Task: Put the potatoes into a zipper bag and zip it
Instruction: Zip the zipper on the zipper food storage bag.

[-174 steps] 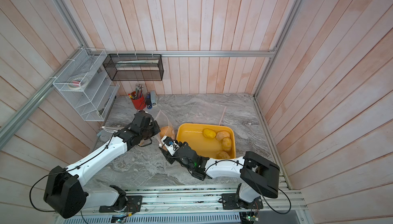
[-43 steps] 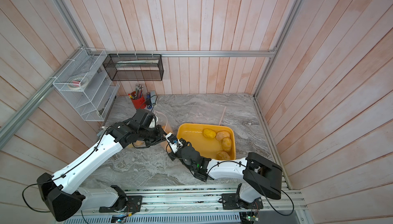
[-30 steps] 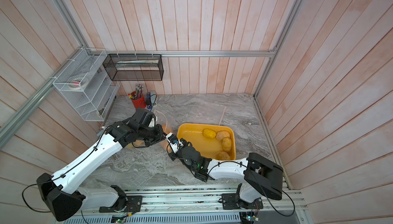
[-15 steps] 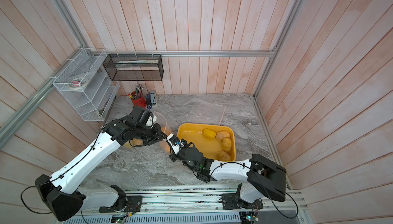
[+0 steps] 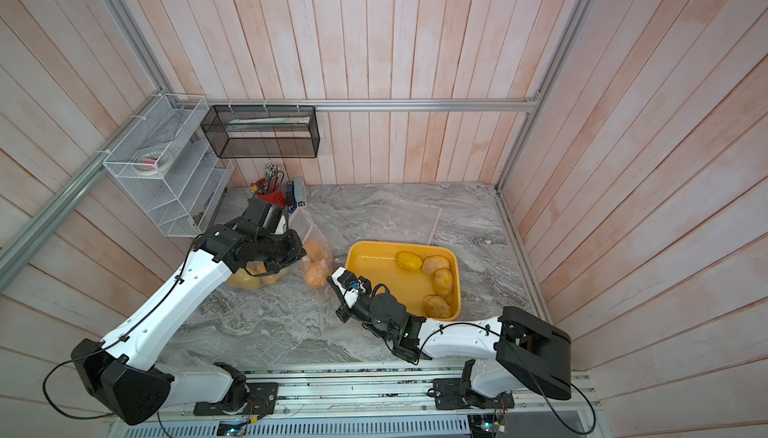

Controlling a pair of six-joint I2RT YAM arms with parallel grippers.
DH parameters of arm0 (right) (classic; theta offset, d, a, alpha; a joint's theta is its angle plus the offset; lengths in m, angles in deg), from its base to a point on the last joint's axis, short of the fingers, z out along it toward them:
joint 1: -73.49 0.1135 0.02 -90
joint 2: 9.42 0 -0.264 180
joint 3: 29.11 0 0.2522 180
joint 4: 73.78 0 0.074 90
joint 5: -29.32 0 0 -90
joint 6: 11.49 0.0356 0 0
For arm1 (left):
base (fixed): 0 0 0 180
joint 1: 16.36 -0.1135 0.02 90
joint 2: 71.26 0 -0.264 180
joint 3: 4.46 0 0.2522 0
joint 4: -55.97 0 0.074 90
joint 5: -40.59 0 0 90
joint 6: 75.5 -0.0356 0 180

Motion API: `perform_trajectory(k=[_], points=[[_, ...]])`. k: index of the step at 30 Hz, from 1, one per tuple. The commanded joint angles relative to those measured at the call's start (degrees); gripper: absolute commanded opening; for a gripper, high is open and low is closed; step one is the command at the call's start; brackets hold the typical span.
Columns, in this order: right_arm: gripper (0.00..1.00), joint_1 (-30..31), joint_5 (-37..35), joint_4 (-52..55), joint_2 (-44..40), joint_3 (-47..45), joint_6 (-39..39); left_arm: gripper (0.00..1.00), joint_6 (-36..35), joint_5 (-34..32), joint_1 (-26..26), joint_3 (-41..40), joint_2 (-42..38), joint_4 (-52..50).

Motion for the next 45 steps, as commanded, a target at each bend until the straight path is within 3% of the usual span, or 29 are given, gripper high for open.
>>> perform_trajectory(k=[1, 2, 4, 7, 11, 15, 22, 27, 30, 34, 37, 40, 45], points=[[0.09, 0.32, 0.36, -0.46, -0.30, 0.27, 0.86, 0.00, -1.25, -0.93, -0.25, 1.19, -0.65, 1.22], [0.22, 0.33, 0.14, 0.25, 0.52, 1.26, 0.82, 0.00, -1.17, -0.29, -0.24, 1.14, -0.95, 1.35], [0.37, 0.32, -0.44, 2.25, 2.82, 4.12, 0.50, 0.00, -1.08, 1.35, -0.25, 0.96, -1.58, 1.75], [0.52, 0.17, -2.23, 3.39, 7.79, 8.72, -1.19, 0.00, -0.90, 2.74, -0.25, 0.79, -2.71, 1.97], [0.66, -1.82, -0.88, 4.36, 13.85, 14.56, -2.42, 0.00, -0.46, 3.96, -0.25, 0.05, -4.08, 1.85], [0.66, -3.53, 1.20, 6.00, 17.61, 19.09, -2.40, 0.00, -0.37, 5.75, -0.25, -0.50, -4.78, 2.01], [0.38, -5.83, 4.04, 5.38, 18.40, 20.82, -1.81, 0.00, -0.68, 7.04, -0.18, -1.19, -4.97, 2.40], [0.37, -6.28, 6.30, 4.62, 18.60, 20.83, -1.67, 0.00, -0.73, 8.14, -0.22, -1.94, -4.47, 3.24], [0.29, -6.34, 6.50, 4.87, 18.90, 21.18, -1.79, 0.00, -0.81, 8.06, -0.16, -1.85, -4.17, 3.24], [0.01, -6.35, 6.50, 4.39, 18.34, 20.45, -1.77, 0.00, -0.99, 7.93, -0.20, -1.80, -3.67, 3.00], [0.00, -6.29, 6.19, 3.84, 17.77, 19.57, -1.69, 0.00, -1.05, 7.05, -0.25, -1.37, -3.19, 2.06], [0.00, -6.36, 6.18, 3.31, 17.25, 18.65, -1.73, 0.14, -0.99, 5.35, -0.25, -0.30, -2.68, 0.35], [0.00, -6.28, 5.78, 3.15, 17.29, 18.28, -1.81, 0.14, -1.33, 6.10, -0.25, -0.23, -3.03, 0.70]])
